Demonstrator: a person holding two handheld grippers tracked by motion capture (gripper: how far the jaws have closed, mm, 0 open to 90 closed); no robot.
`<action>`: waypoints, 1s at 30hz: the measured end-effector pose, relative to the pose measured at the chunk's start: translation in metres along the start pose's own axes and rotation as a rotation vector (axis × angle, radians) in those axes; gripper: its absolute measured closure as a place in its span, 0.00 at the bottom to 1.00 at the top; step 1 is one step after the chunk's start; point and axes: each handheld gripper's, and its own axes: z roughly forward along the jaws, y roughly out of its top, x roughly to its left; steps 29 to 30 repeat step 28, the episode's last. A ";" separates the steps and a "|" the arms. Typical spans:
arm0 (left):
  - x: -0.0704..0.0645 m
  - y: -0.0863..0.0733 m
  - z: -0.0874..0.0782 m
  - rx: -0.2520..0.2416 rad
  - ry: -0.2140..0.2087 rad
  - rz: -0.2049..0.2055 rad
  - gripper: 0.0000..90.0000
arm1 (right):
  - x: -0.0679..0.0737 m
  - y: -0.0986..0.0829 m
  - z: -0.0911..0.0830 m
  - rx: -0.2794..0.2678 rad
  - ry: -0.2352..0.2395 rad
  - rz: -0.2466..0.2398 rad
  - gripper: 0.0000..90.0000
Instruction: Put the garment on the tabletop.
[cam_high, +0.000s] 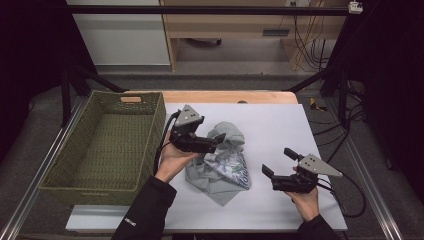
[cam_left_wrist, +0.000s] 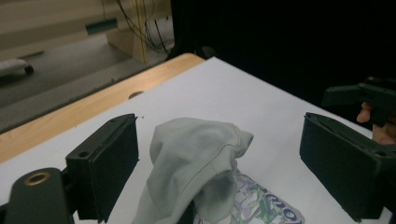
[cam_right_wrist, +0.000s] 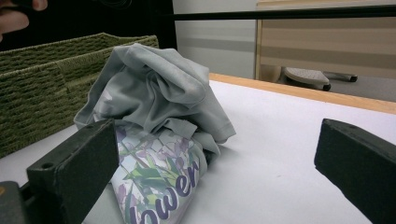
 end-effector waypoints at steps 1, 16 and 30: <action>0.000 -0.005 -0.003 -0.020 0.012 -0.001 0.11 | 0.000 0.000 0.000 0.001 -0.001 0.000 0.00; -0.007 -0.076 -0.025 -0.152 0.027 -0.019 0.05 | 0.000 0.000 0.000 0.002 0.003 0.013 0.00; 0.002 -0.101 -0.043 -0.185 0.045 -0.063 0.04 | -0.002 -0.002 0.000 0.003 0.005 0.009 0.00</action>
